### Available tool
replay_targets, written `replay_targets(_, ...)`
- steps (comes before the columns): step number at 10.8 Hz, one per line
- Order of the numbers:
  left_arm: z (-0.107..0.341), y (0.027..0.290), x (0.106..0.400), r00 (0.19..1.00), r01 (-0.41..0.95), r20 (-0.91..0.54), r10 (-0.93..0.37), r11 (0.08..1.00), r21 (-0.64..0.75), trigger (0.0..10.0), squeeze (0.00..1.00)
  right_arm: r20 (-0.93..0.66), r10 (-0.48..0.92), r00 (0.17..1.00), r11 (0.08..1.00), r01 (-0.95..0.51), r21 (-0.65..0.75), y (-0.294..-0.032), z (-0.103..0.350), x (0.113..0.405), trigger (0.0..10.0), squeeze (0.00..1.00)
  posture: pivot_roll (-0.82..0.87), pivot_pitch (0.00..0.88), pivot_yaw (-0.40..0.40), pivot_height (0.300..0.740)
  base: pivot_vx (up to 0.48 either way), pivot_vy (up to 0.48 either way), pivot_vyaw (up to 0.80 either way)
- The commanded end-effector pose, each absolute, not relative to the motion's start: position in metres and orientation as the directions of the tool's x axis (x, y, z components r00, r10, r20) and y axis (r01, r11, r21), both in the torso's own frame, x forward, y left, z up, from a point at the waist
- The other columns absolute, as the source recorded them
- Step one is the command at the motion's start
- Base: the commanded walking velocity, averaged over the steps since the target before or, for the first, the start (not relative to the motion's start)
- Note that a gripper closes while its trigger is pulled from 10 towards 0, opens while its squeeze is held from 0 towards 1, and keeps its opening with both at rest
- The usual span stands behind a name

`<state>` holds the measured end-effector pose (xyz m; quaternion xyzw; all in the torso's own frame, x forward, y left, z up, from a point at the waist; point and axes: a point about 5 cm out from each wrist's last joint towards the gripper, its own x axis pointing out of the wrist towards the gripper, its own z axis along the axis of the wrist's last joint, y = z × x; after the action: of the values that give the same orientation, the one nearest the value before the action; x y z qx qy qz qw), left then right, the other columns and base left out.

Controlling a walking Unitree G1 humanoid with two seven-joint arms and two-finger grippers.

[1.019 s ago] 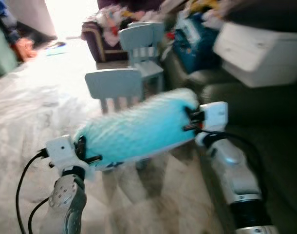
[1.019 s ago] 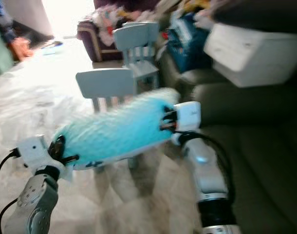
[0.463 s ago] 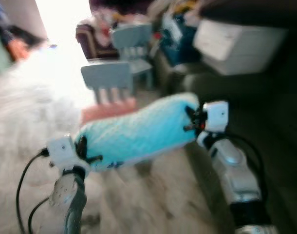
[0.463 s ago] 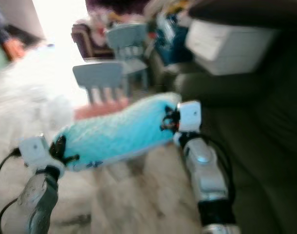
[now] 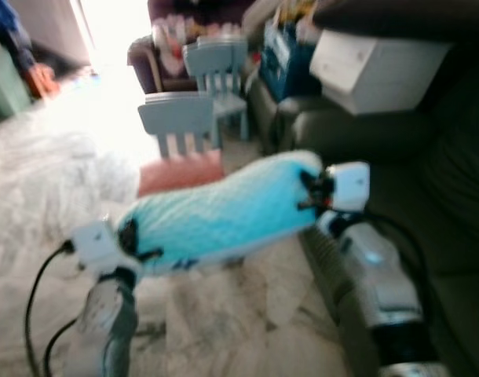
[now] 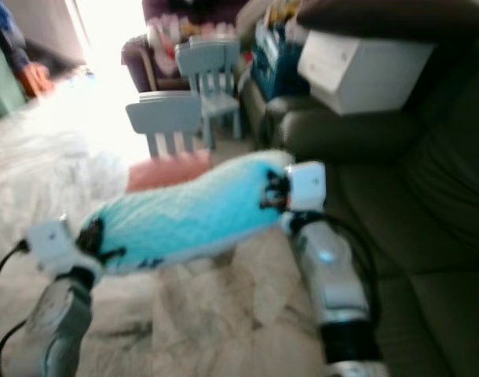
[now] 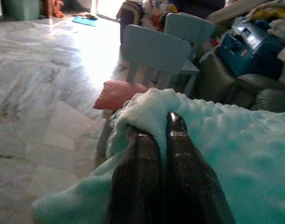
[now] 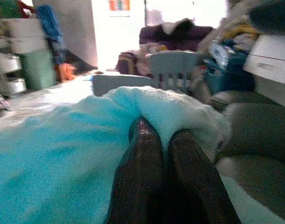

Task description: Move the pillow to the sofa

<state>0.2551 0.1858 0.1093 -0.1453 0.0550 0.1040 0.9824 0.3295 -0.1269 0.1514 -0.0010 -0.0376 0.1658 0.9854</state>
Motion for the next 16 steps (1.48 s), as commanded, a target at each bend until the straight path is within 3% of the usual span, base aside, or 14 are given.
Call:
replay_targets(1,0.1148,0.1869,0.2579,0.974,-0.220,-0.120,0.194,0.937,-0.272,10.0,0.00,0.100,0.326,0.940,0.945,-0.325,-0.024,-0.1280,0.1607,0.3335,10.0,0.00,-0.21,0.000,0.028,0.740,0.000,0.000,0.00)
replay_targets(16,0.1161,0.1900,0.2637,0.973,-0.218,-0.132,0.188,0.937,-0.272,10.0,0.00,0.073,0.335,0.939,0.942,-0.333,-0.037,-0.1246,0.1595,0.3350,10.0,0.00,-0.22,0.000,0.031,0.740,0.000,0.000,-0.72)
